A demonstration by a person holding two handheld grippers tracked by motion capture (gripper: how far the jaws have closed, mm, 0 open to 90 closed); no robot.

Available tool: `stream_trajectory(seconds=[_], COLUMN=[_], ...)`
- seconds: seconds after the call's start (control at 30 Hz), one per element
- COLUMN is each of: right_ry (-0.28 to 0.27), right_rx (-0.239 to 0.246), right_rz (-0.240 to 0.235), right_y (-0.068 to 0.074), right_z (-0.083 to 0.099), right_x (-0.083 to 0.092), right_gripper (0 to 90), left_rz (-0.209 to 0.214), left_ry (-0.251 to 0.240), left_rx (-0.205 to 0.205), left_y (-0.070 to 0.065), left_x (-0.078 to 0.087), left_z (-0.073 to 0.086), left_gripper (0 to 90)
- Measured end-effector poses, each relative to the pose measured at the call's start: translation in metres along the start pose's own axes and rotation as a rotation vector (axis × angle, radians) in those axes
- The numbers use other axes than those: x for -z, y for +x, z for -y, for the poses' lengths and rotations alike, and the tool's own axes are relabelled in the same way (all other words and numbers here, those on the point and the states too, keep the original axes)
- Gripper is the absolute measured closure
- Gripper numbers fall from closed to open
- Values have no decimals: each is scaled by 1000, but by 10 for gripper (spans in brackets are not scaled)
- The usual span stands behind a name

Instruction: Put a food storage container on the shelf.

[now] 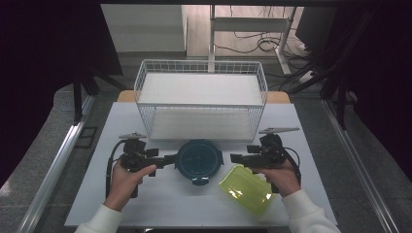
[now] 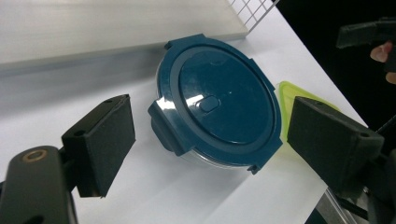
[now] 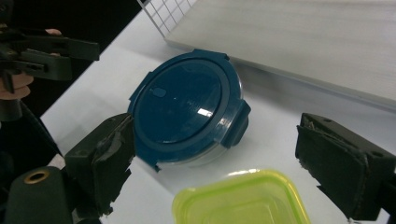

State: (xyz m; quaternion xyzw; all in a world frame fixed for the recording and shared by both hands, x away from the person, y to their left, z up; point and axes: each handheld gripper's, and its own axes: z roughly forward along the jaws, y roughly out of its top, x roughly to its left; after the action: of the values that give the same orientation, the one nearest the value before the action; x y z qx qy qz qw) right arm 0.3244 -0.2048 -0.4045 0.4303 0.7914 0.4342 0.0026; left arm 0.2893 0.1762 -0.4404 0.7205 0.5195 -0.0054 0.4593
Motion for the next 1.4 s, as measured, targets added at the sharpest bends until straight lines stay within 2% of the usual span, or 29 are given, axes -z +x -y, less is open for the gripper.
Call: stream_trajectory(seconds=[0.03,0.1,0.3,0.4,0.47,0.5,0.53,0.57,0.7,0.87,1.0,1.03,1.2,1.4], right_ry=[23,41,81,96,126,146,157,163,183,209,225,229,248,270], right_rx=[7,0,-17,-27,-24,-30,-37,-41,-64,-74,-108,-111,-133,-154], right_rz=[2,-5,-19,-31,-30,-36,-42,-48,-65,-66,-71,-67,-79,-94], right_y=[-1,-2,-11,-15,-17,-18,-19,-19,-22,-24,-26,-26,-28,-29], right_z=[-4,-7,-15,-16,-17,-17,-16,-16,-15,-15,-13,-12,-9,-6], right_x=[-9,-17,-37,-45,-55,-63,-67,-70,-82,-90,-98,-99,-106,-113], right_gripper=[117,114,114,116,117,117,117,117,117,118,121,123,125,156], left_rz=[4,4,17,19,7,27,27,44,54,50,50,67,86,110], left_ry=[17,26,47,50,43,39,39,47,74,102,115,116,138,165], left_rx=[13,13,49,68,90,107,107,115,124,128,135,155,182,197], left_y=[3,6,16,18,21,24,24,25,26,27,28,29,33,34], left_x=[-4,-7,-18,-22,-26,-29,-29,-34,-42,-50,-56,-59,-68,-76], left_z=[-3,-6,-10,-10,-10,-10,-10,-10,-10,-9,-7,-5,2,6], left_gripper=[142,141,131,108,99,89,82,80,81,81,83,84,85,110])
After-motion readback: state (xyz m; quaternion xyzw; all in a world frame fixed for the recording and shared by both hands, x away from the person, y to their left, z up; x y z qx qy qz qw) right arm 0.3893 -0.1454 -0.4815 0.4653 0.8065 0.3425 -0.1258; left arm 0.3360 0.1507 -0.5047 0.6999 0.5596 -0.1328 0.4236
